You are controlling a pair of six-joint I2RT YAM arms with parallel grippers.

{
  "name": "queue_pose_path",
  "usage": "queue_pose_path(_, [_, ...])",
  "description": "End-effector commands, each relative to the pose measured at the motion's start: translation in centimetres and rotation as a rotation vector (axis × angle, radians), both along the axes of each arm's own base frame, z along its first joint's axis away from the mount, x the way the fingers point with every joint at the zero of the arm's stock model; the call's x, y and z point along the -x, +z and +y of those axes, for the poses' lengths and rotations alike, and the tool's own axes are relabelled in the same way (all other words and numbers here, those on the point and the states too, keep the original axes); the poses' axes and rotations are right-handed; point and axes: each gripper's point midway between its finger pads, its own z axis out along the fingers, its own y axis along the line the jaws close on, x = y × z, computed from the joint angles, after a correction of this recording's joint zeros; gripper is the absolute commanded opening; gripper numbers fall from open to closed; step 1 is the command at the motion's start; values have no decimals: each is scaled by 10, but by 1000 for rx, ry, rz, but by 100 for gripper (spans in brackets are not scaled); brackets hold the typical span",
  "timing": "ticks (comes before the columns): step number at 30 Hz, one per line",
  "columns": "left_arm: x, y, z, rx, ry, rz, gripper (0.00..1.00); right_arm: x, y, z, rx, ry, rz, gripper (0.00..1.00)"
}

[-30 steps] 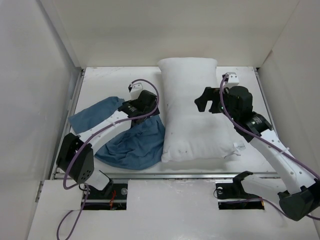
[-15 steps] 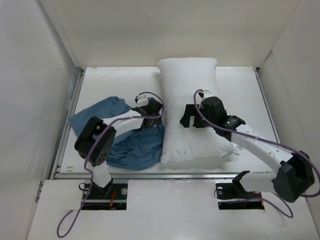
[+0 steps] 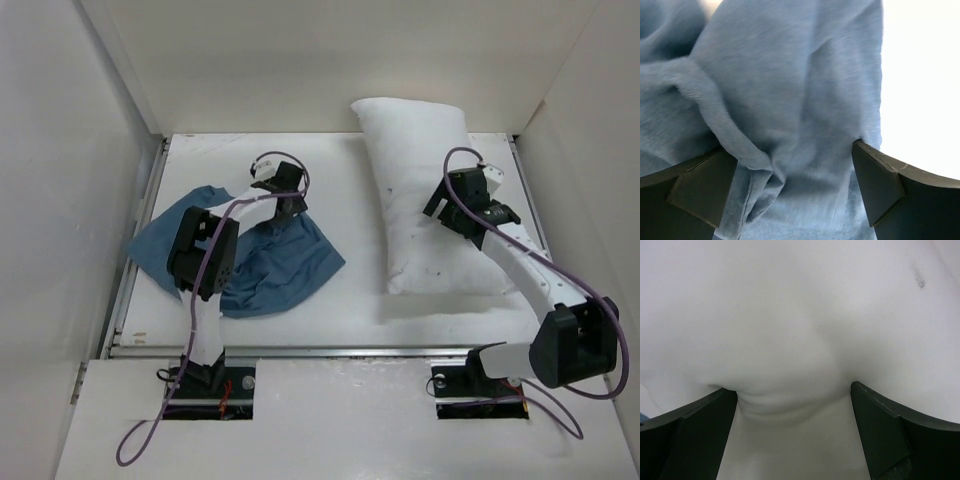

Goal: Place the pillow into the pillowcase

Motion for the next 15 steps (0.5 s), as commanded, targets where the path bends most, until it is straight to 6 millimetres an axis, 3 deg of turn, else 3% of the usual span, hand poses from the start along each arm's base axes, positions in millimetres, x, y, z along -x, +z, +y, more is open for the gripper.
queue_pose_path(1, [-46, 39, 2, -1, -16, -94, 93, 19, 14, -42, 162, -107, 91, 99])
queue_pose_path(2, [-59, 59, -3, 10, -31, -151, 93, 14, 31, -32, 150, -42, 38, 99])
queue_pose_path(3, [-62, 71, -10, -2, -76, -179, 94, 12, 42, -10, 110, 47, -2, 99])
queue_pose_path(6, [-75, 122, -28, 13, -148, -301, 100, 13, 89, 16, 85, 144, -175, 99])
queue_pose_path(9, [-74, 161, -46, 61, -225, -369, 100, 7, 130, 9, 100, 79, -310, 99])
queue_pose_path(10, [-68, 171, -48, 80, -253, -381, 100, -4, 144, -9, 136, -6, -331, 99])
queue_pose_path(11, [-67, 171, -48, 73, -261, -380, 100, -6, 163, -9, 124, -12, -372, 99])
queue_pose_path(12, [-61, 189, -50, 87, -268, -417, 100, -23, 158, -11, 139, -32, -346, 99])
queue_pose_path(14, [-49, 185, -44, 87, -268, -418, 100, -42, 160, -23, 157, -80, -305, 99])
queue_pose_path(15, [-40, 200, -40, 95, -267, -444, 100, -53, 186, -24, 152, -115, -345, 99])
